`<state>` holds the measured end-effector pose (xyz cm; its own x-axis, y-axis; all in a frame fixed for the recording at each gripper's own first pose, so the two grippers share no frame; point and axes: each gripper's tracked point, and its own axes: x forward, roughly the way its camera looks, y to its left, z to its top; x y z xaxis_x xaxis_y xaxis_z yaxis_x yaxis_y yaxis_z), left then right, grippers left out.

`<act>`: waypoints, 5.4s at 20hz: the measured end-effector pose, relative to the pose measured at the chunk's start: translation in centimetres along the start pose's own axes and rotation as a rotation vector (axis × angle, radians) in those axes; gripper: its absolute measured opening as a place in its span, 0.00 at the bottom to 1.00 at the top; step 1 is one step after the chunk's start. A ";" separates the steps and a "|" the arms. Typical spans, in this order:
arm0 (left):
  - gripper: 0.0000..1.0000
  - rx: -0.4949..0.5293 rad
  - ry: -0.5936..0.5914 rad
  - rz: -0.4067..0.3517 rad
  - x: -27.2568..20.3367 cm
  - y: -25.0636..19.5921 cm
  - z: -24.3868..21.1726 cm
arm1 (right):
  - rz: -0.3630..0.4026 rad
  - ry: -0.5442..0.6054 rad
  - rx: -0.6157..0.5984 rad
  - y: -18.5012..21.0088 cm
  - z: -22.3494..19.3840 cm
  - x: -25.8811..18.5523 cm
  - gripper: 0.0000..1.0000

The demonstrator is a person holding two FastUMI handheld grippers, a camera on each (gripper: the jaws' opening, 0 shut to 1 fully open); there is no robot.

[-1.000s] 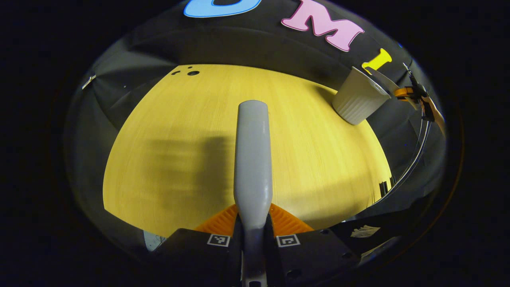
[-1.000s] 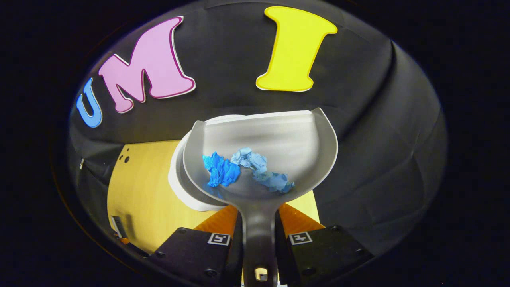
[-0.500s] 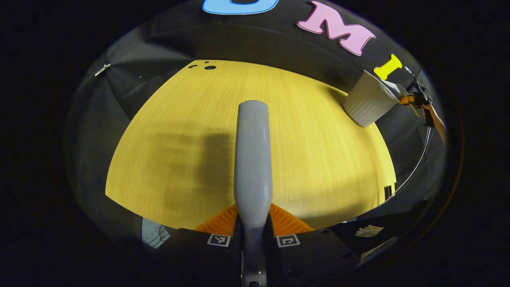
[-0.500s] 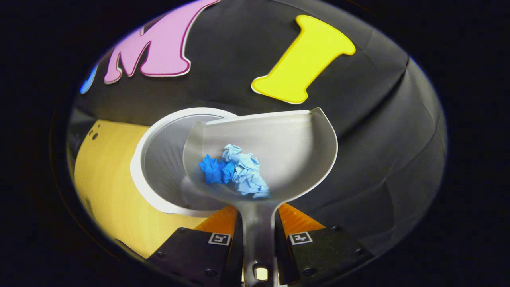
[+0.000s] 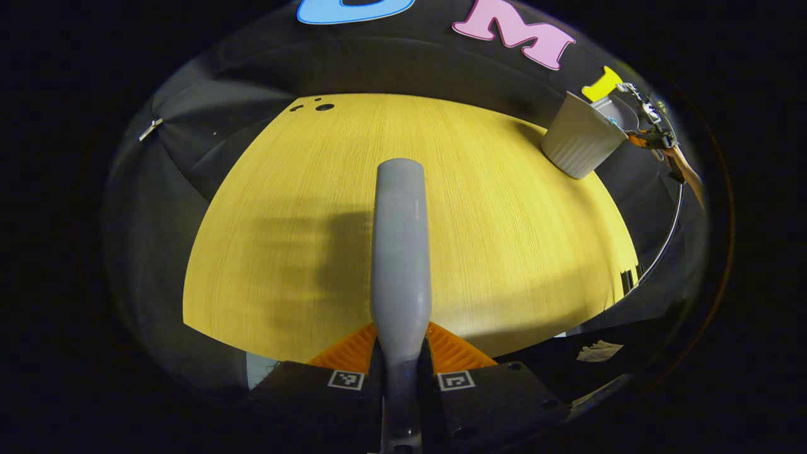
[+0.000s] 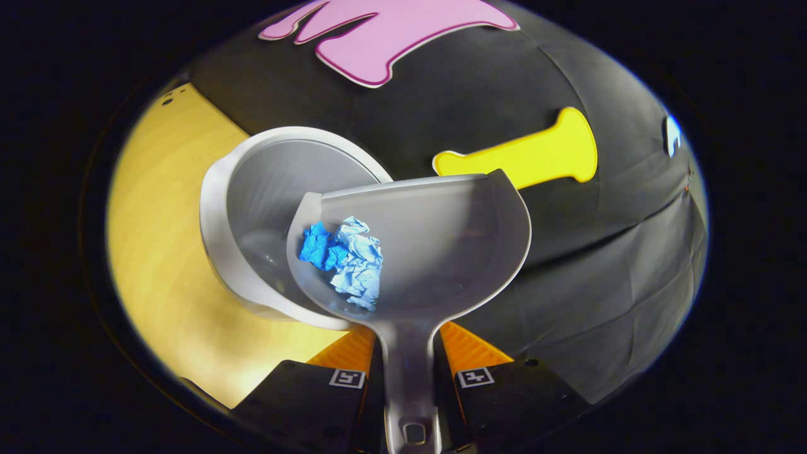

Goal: Pick up the small broom and dustpan from the desktop, sweep the trash into the dustpan with the broom, and then empty the trash into the garbage bin.

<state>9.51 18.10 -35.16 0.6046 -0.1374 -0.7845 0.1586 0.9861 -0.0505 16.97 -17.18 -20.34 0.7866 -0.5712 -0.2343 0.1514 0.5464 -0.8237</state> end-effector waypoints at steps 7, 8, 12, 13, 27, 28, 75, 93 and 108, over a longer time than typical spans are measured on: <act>0.28 0.089 0.011 0.043 -0.6 1.5 1.0 | -0.148 -0.030 -0.147 -0.8 0.2 -0.6 0.38; 0.31 0.083 0.003 0.033 -0.3 1.1 1.8 | -0.165 -0.032 -0.167 -0.9 0.4 -0.9 0.38; 0.28 0.093 0.008 -0.002 0.0 -0.4 2.3 | -0.245 -0.069 -0.299 -1.6 0.7 -1.6 0.38; 0.28 0.105 0.012 -0.001 0.1 -0.4 2.1 | -0.257 -0.080 -0.323 -1.8 0.7 -1.9 0.38; 0.24 0.115 0.027 -0.020 1.1 -1.3 2.1 | -0.254 -0.103 -0.402 -2.7 -0.7 -3.5 0.38; 0.24 0.107 0.025 -0.019 1.2 -1.2 2.3 | -0.230 -0.094 -0.357 -2.6 -0.9 -3.5 0.38; 0.28 0.059 0.034 0.068 10.1 3.3 5.5 | 0.860 0.170 0.482 -2.6 16.6 -18.0 0.38; 0.96 0.145 -0.314 0.054 -1.3 -0.5 9.2 | 0.900 -0.014 0.709 -10.7 21.8 -22.9 0.99; 0.96 0.037 -0.864 0.175 -19.0 -2.1 10.1 | 0.603 -0.629 0.820 -24.6 28.1 -33.8 0.98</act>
<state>5.62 17.72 -13.92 0.9991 -0.0219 -0.0364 0.0240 0.9980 0.0583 3.46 5.89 22.30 0.9825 0.1859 0.0120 -0.1854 0.9819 -0.0392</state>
